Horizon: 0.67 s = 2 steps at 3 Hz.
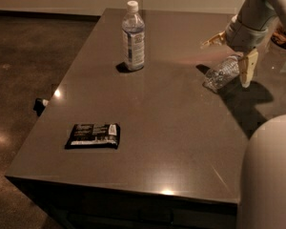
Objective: Move water bottle near rxbar chocolate
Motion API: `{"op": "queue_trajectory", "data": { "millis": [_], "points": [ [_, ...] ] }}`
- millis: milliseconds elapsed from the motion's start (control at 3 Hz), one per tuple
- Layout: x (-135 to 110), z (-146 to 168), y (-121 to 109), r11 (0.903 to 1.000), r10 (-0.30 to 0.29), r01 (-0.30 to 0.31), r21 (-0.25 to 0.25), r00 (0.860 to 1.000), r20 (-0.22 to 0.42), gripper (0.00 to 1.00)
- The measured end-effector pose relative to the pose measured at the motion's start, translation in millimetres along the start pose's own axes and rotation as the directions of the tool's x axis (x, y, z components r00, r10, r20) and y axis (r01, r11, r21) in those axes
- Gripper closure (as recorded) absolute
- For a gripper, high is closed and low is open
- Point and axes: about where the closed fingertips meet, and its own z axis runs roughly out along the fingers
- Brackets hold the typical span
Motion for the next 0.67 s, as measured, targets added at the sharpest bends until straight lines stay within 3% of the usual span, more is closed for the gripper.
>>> {"op": "queue_trajectory", "data": {
  "millis": [333, 667],
  "points": [
    [10.2, 8.7, -0.2, 0.9996, -0.016, 0.016, -0.025, 1.0, -0.022, 0.0],
    [16.7, 10.4, 0.6, 0.999, -0.02, 0.018, -0.042, 0.999, -0.04, 0.17]
  ]
}}
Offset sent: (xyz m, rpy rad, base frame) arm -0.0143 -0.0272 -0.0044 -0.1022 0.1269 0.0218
